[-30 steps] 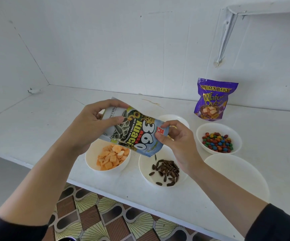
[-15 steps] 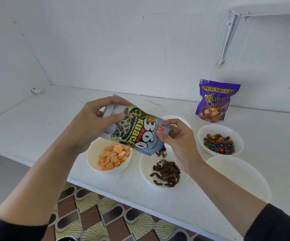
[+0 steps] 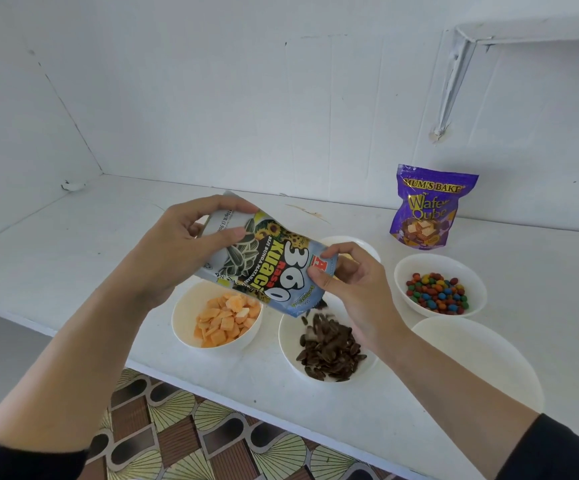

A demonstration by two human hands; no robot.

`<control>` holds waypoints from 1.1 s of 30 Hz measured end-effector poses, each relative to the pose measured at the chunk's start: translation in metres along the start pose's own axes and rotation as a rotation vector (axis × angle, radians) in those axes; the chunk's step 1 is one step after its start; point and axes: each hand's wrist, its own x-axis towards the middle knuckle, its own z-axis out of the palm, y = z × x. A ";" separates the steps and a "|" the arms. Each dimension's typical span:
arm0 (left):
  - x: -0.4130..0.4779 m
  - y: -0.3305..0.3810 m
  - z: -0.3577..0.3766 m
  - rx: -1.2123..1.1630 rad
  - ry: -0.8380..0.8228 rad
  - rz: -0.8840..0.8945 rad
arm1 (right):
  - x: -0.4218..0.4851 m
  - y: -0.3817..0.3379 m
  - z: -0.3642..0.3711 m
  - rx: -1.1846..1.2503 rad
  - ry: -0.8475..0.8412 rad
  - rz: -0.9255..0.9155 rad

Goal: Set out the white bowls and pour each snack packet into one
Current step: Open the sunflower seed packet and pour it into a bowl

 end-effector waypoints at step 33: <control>0.002 0.012 0.012 0.004 -0.089 0.073 | -0.006 -0.001 -0.012 0.018 0.035 0.021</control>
